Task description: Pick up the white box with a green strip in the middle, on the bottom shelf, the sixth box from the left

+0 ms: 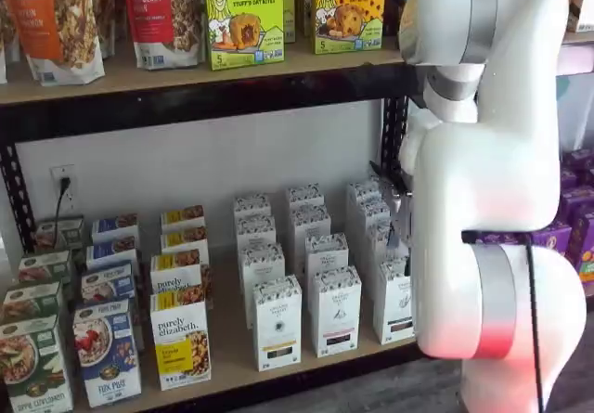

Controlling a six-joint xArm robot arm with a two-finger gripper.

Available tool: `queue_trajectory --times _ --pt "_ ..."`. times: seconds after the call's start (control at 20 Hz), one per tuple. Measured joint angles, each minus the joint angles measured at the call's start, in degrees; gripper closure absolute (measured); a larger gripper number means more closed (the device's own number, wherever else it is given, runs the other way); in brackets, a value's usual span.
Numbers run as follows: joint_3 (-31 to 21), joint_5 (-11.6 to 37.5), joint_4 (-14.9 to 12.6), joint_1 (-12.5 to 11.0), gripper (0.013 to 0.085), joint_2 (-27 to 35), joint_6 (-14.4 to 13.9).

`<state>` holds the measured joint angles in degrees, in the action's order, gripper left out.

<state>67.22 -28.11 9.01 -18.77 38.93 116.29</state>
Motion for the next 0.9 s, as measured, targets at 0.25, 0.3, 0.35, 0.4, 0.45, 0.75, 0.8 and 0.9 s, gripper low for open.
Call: queue_trajectory --times 0.25,0.3,0.35,0.4,0.45,0.75,0.8,0.9 --pt "2.27 -0.75 -0.29 0.75 0.0130 1.64 -1.04" --pt "2.61 -0.76 -0.31 0.86 0.0130 1.94 -1.17" --pt "2.82 -0.69 -0.41 0.91 0.0130 2.16 -1.30" --pt "3.11 -0.62 -0.55 0.94 0.0130 2.46 -1.47" --pt "3.48 -0.57 -0.73 0.95 0.0130 2.85 -1.63" --pt "6.82 -0.29 -2.71 0.56 0.0130 6.25 -2.96" --pt "7.62 -0.31 -2.97 0.48 0.0130 7.00 -3.09" --pt "9.53 -0.23 -3.61 0.24 0.0130 8.75 -3.42"
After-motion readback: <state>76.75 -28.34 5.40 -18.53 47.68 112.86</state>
